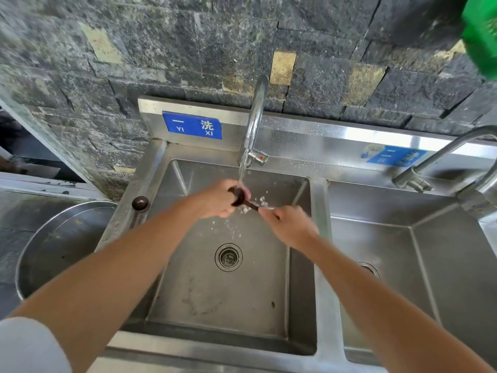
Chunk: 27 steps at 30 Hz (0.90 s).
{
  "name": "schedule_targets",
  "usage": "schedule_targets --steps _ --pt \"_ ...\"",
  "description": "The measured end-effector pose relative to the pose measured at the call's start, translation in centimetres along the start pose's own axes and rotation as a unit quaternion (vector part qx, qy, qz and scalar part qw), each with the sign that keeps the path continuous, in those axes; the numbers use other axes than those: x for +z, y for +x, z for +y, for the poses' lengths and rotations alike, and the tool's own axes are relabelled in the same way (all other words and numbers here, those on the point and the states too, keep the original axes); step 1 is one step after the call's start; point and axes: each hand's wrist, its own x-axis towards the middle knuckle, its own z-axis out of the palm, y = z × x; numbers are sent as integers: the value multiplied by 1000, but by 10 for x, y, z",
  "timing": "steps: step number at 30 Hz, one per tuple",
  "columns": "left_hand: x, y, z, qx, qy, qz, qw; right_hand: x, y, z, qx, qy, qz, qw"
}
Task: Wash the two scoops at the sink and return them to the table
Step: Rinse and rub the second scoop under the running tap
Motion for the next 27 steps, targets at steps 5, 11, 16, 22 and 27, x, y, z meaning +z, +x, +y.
schedule_targets --steps 5,11,16,22,27 --pt "8 1 16 83 73 99 989 -23 15 4 2 -58 68 996" --pt "38 27 20 -1 -259 234 937 27 -11 -55 239 608 -182 735" --pt "-3 5 4 120 277 80 950 -9 0 -7 13 -24 0 1000" --pt "6 14 12 116 9 170 979 -13 11 -12 58 128 -18 990" --pt "34 27 16 -33 -272 264 925 23 -6 -50 208 586 -200 757"
